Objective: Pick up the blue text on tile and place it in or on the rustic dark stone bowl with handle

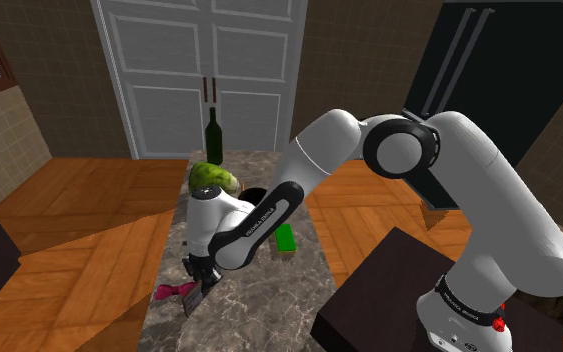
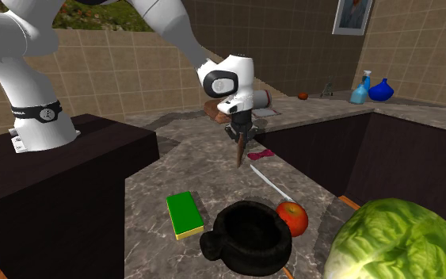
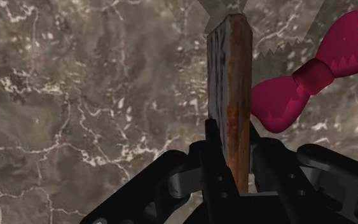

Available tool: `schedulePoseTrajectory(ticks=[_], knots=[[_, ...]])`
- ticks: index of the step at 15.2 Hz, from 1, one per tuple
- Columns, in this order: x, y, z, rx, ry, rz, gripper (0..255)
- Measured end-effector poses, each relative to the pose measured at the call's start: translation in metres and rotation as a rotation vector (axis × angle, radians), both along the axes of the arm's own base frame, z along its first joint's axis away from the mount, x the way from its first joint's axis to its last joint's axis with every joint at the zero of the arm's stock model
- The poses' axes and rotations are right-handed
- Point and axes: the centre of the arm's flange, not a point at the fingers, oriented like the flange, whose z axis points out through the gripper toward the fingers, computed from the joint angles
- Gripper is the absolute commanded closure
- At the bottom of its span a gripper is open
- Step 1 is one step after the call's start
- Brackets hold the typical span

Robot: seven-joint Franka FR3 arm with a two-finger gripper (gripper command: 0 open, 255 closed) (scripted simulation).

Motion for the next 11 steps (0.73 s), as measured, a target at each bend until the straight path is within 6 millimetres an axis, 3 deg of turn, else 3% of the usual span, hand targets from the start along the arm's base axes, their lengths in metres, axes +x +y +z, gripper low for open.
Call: schedulePoseTrajectory(ticks=[4, 11], knots=[[-0.001, 0.000, 0.009, -0.001, 0.002, 0.001, 255], [0.000, 0.000, 0.046, 0.000, 0.002, 0.001, 255]])
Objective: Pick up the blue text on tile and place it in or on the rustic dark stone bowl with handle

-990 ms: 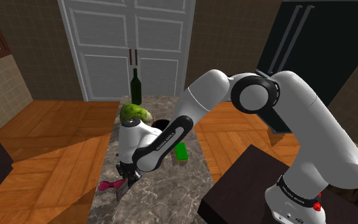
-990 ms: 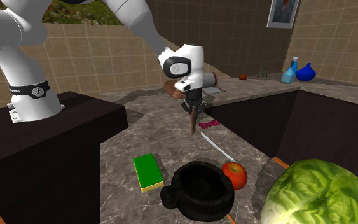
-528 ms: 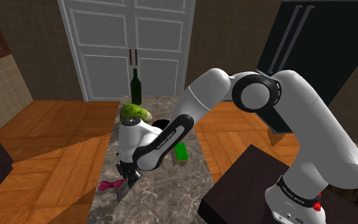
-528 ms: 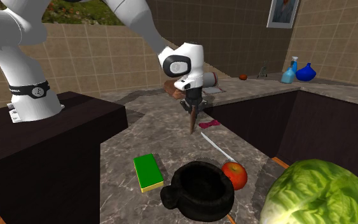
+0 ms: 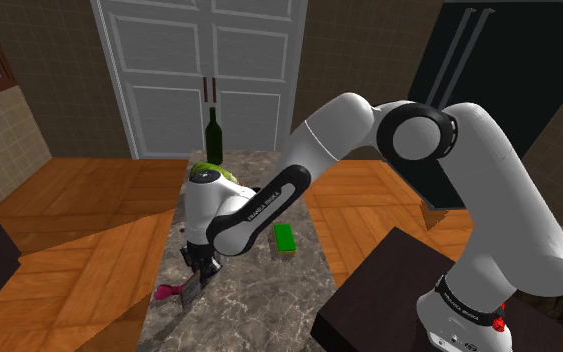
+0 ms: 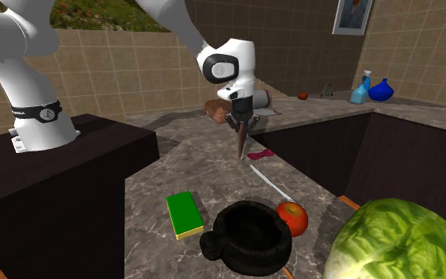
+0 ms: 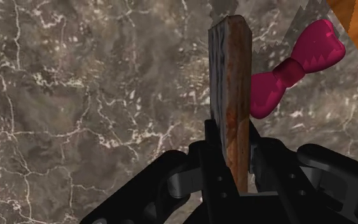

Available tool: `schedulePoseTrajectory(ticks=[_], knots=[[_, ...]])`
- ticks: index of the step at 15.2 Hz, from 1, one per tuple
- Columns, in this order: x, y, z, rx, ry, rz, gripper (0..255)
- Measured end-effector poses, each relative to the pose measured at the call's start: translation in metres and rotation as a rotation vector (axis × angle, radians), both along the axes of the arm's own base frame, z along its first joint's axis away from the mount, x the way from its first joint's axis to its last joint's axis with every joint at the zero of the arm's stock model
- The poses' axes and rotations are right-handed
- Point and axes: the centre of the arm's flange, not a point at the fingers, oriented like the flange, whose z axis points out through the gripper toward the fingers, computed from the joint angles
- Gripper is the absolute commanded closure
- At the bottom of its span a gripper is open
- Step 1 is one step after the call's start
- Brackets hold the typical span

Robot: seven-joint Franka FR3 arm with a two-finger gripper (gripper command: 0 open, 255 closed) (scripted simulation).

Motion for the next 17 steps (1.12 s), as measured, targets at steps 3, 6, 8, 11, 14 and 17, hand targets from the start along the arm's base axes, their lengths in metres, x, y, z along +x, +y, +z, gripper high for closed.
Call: schedulePoseTrajectory(ticks=[3, 6, 8, 11, 14, 17], knots=[[0.000, 0.000, 0.016, 0.000, 0.000, 0.000, 255], [-0.001, 0.000, 0.032, 0.000, 0.000, 0.000, 255], [-0.002, 0.000, 0.041, 0.000, 0.000, 0.000, 255], [-0.001, 0.001, 0.058, 0.000, 0.000, 0.000, 255], [-0.001, 0.000, 0.074, 0.000, 0.000, 0.000, 255], [-0.001, 0.000, 0.090, 0.000, 0.000, 0.000, 255]])
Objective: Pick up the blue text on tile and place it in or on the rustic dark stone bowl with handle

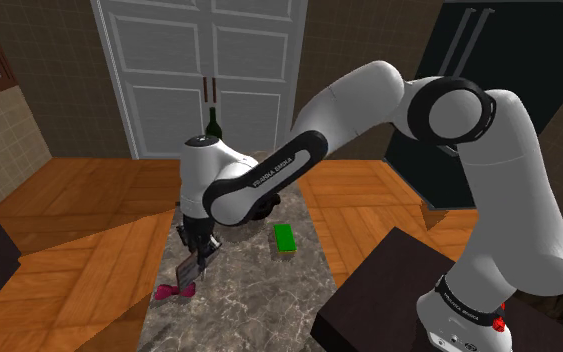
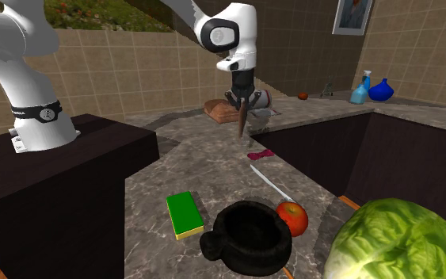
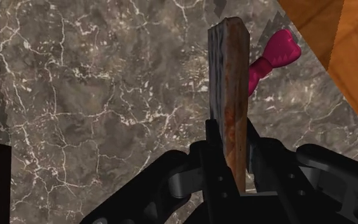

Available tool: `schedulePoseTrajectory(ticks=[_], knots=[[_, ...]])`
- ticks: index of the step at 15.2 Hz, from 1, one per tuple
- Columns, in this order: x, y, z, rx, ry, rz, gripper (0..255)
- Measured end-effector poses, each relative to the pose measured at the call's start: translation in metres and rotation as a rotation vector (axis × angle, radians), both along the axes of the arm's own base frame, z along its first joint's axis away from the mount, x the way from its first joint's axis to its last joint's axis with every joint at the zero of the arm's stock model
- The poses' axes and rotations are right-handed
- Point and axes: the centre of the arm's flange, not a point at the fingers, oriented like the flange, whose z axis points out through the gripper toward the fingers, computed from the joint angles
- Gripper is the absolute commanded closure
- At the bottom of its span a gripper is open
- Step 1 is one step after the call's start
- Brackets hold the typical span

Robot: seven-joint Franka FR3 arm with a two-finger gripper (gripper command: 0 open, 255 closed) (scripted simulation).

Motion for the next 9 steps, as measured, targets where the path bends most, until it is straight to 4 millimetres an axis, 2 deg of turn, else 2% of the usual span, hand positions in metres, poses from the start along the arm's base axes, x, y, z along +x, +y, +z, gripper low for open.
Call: schedulePoseTrajectory(ticks=[6, 7, 9], knots=[[0.000, 0.001, 0.029, 0.000, 0.000, 0.000, 255], [0.004, -0.003, 0.031, 0.000, 0.000, 0.000, 255], [0.012, -0.023, 0.031, 0.000, 0.000, -0.001, 255]])
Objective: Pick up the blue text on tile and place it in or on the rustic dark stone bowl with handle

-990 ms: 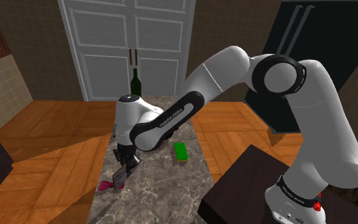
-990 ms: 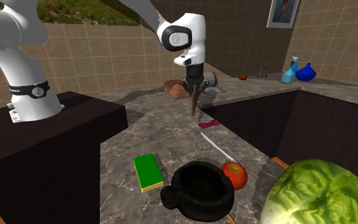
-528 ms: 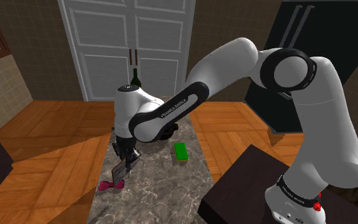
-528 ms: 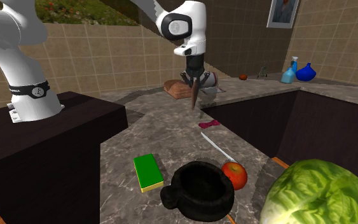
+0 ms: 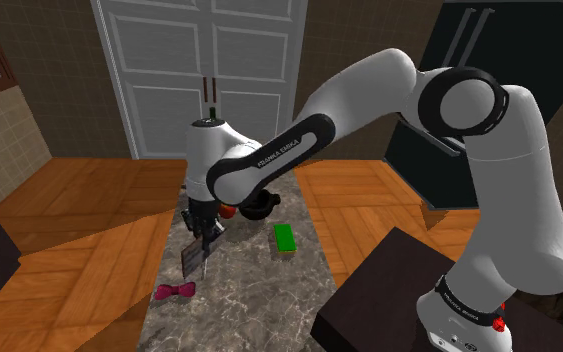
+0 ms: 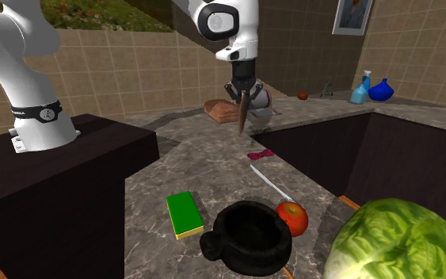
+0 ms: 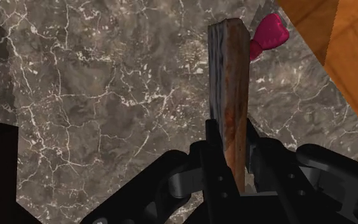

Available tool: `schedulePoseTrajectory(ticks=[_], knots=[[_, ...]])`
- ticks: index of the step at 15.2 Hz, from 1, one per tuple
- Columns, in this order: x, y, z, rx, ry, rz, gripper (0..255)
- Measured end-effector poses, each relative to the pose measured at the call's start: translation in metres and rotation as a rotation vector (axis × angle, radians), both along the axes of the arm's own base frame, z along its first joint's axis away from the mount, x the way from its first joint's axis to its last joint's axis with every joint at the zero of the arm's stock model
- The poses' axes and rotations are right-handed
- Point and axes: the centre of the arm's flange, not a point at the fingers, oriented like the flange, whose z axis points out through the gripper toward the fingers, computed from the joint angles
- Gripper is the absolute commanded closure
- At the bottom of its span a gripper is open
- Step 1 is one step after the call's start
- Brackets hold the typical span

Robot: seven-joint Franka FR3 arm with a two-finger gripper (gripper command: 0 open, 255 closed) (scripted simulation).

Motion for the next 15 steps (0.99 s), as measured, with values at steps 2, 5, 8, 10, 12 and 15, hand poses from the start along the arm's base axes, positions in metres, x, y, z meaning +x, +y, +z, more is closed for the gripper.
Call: schedulePoseTrajectory(ticks=[2, 5, 8, 10, 12, 15], knots=[[0.011, -0.023, 0.002, 0.000, 0.000, -0.001, 255], [0.026, -0.062, 0.005, 0.000, 0.000, -0.001, 255], [0.045, -0.095, 0.007, 0.000, 0.000, -0.001, 255], [0.054, -0.116, 0.005, 0.000, 0.000, -0.001, 255], [0.066, -0.142, 0.007, 0.000, 0.000, -0.001, 255], [0.082, -0.176, 0.012, 0.000, 0.000, 0.000, 255]])
